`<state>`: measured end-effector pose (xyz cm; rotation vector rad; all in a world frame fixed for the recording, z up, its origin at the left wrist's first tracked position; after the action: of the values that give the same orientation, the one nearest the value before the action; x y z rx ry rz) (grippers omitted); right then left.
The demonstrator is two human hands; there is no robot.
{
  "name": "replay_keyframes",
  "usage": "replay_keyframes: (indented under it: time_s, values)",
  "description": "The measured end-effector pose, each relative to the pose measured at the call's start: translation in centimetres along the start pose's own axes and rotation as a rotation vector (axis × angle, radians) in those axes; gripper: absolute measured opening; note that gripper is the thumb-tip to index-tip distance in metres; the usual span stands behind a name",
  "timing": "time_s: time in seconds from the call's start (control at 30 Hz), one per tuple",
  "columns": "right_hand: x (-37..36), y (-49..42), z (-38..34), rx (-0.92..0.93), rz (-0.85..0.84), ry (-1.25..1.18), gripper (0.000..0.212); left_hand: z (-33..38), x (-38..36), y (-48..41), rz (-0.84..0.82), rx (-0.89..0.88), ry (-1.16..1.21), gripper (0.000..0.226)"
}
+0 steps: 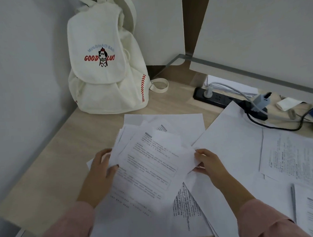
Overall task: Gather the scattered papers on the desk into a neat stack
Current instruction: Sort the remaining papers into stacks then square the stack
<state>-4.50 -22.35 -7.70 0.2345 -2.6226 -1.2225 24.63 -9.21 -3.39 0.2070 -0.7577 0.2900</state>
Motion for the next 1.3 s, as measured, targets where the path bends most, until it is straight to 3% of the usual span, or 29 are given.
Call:
replay_keyframes:
  time_s: [0.1,0.2,0.3,0.37,0.57,0.67,0.77,1.0,1.1,1.2,1.3]
  values:
    - [1.5,0.5,1.2,-0.034,0.04,-0.021,0.018,0.7,0.8,-2.6,-0.053,-0.174,-0.298,0.03]
    - [1.7,1.1,2.0,-0.037,0.013,0.069,0.018,1.6,0.0,-4.6,-0.097,-0.24,-0.364,0.027]
    - [1.6,1.6,2.7,-0.034,-0.013,0.062,0.015,2.4,-1.8,-6.1,-0.163,-0.165,-0.204,0.032]
    - [1.5,2.1,3.3,-0.057,-0.052,-0.065,0.017,2.3,-3.1,-7.0,-0.2,-0.108,-0.157,0.03]
    - [-1.8,5.8,5.3,-0.122,-0.5,-0.713,0.043,1.1,-5.7,-8.8,-0.266,0.04,-0.111,0.029]
    - [-4.3,6.7,6.9,-0.14,-0.531,-0.785,0.042,0.8,-6.1,-9.5,-0.256,0.134,-0.061,0.017]
    - [-7.2,6.8,7.5,-0.153,-0.473,-0.823,0.053,0.5,-6.4,-9.4,-0.271,0.217,-0.003,0.015]
    - [-8.2,7.8,5.3,-0.139,-0.325,-0.636,0.036,1.8,-4.6,-7.8,-0.264,0.267,0.177,0.023]
    - [-5.6,9.5,1.1,0.038,-0.301,-0.474,0.03,3.5,-2.2,-7.7,-0.209,0.268,0.386,0.026]
    - [-2.5,12.2,-3.9,0.251,-0.304,-0.279,0.031,6.4,0.0,-7.4,-0.19,0.233,0.565,0.054]
    - [0.8,14.9,-7.7,0.421,-0.267,-0.152,0.031,10.9,1.6,-6.6,-0.173,0.093,0.66,0.054]
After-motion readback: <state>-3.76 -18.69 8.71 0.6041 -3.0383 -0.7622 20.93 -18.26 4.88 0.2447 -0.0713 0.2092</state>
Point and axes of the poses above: each hand's wrist, its own y-axis away from the middle knuckle, its own x-axis out of the back of the hand, z = x × y, the point moved 8 cm from there along -y, towards the middle knuckle, and after that the axes turned 7 degrees about -x, right-handed, at the moved point
